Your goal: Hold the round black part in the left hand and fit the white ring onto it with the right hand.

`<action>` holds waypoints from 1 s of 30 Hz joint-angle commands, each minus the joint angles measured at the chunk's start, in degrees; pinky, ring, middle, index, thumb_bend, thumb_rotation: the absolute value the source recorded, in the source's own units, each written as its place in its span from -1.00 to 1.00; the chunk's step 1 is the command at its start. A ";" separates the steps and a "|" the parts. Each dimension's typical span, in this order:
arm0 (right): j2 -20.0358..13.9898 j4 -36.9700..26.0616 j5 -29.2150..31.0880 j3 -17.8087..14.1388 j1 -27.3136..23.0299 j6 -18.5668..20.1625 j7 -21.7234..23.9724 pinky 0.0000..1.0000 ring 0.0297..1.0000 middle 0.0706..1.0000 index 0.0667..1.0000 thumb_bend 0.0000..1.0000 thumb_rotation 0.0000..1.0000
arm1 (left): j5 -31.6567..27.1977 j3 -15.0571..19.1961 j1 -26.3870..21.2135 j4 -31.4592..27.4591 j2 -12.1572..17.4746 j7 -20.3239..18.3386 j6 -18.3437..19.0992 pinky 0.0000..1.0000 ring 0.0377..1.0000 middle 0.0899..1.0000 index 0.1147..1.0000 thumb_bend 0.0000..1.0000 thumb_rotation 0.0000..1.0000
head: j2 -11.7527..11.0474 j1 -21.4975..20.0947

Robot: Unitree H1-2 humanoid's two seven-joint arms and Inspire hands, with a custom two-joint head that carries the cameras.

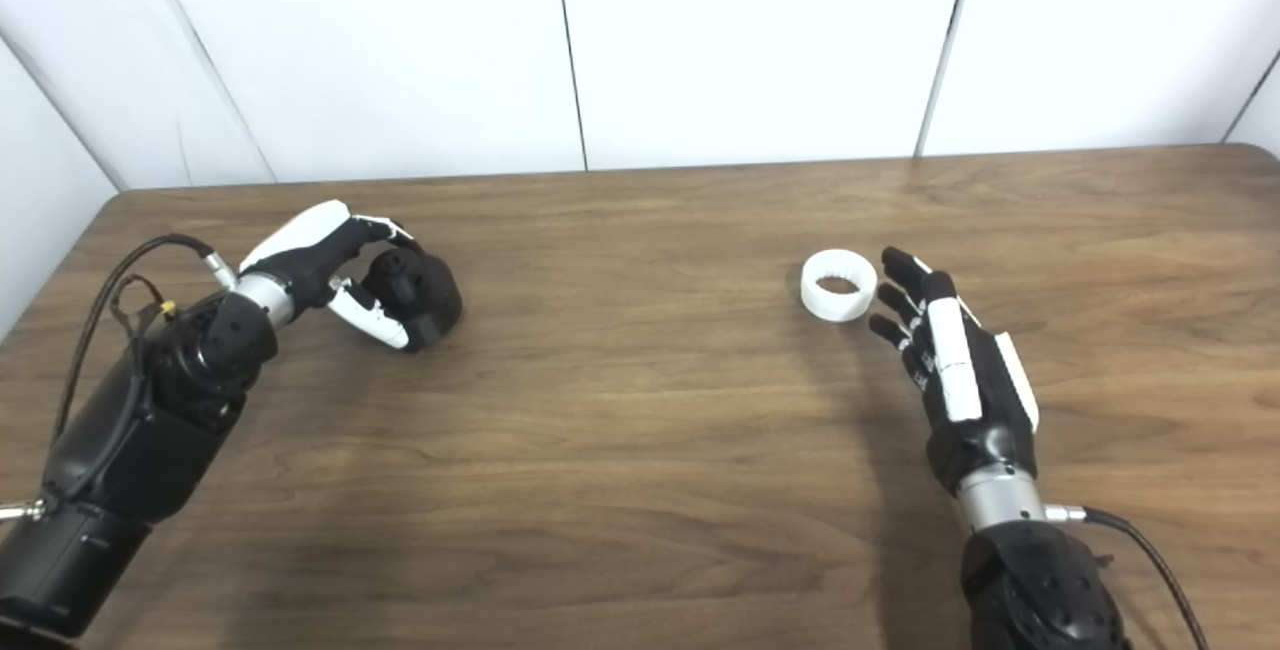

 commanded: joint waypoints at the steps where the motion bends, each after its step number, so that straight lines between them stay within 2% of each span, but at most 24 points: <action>1: 0.09 -2.47 0.41 0.08 -1.84 -0.71 0.40 0.74 0.83 0.81 0.67 0.23 0.84 | -0.11 1.20 -1.97 -2.37 0.81 0.69 -1.36 0.77 0.99 0.86 0.31 0.82 -0.75 | 0.08 0.08; 8: 0.39 -2.73 0.04 0.32 -1.66 -0.03 0.09 0.73 0.82 0.80 0.66 0.26 0.84 | 0.72 -0.10 -0.29 -7.21 0.11 -0.82 -0.93 0.77 0.97 0.84 0.29 0.79 -0.77 | 0.31 -0.03; 11: 0.57 -2.94 0.41 0.34 -1.51 0.09 0.25 0.76 0.85 0.83 0.68 0.25 0.84 | 0.49 -0.56 0.48 -9.51 -0.62 -1.56 -0.64 0.85 0.99 0.85 0.29 0.80 -0.78 | 0.30 -0.11; 21: 0.70 -3.30 0.02 0.46 -1.27 0.51 0.31 0.77 0.85 0.83 0.68 0.26 0.85 | 1.91 -3.48 1.90 -17.18 -1.85 -4.90 -1.27 0.71 0.97 0.83 0.31 0.83 -0.74 | 0.37 -0.09; 24: 0.76 -3.11 0.09 0.43 -1.22 0.39 0.32 0.78 0.86 0.84 0.69 0.27 0.85 | 2.38 -4.39 2.23 -18.97 -2.34 -5.56 -1.77 0.73 0.97 0.83 0.31 0.84 -0.73 | 0.39 -0.10; 27: 1.02 -3.14 0.27 0.46 -1.20 0.19 0.31 0.78 0.85 0.83 0.70 0.26 0.84 | 3.44 -5.22 2.44 -20.82 -3.13 -6.73 -1.30 0.83 0.99 0.84 0.31 0.85 -0.75 | 0.40 -0.17; 30: 1.27 -3.32 0.03 0.44 -1.19 0.70 -0.03 0.77 0.85 0.82 0.68 0.25 0.84 | 4.18 -6.15 2.77 -22.35 -3.74 -7.56 -1.92 0.77 0.98 0.84 0.30 0.85 -0.75 | 0.43 -0.19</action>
